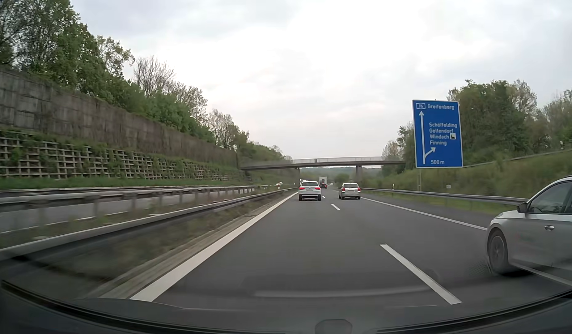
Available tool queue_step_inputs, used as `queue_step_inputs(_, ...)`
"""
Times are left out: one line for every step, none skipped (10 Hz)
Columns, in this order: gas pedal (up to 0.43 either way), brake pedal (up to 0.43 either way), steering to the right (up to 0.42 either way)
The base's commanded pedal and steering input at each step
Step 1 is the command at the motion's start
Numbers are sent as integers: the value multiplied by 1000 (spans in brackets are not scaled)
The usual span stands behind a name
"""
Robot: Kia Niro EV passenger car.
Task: Follow the waypoints while adhering to traffic rules and regulations
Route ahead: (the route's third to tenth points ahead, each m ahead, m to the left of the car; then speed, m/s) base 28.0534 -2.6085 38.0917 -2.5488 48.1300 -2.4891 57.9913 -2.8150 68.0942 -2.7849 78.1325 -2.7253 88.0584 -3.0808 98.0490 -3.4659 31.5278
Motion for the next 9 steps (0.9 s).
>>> queue_step_inputs(0,0,1)
queue_step_inputs(0,0,1)
queue_step_inputs(0,0,0)
queue_step_inputs(0,0,1)
queue_step_inputs(0,0,0)
queue_step_inputs(0,0,1)
queue_step_inputs(0,0,1)
queue_step_inputs(0,0,1)
queue_step_inputs(0,0,1)
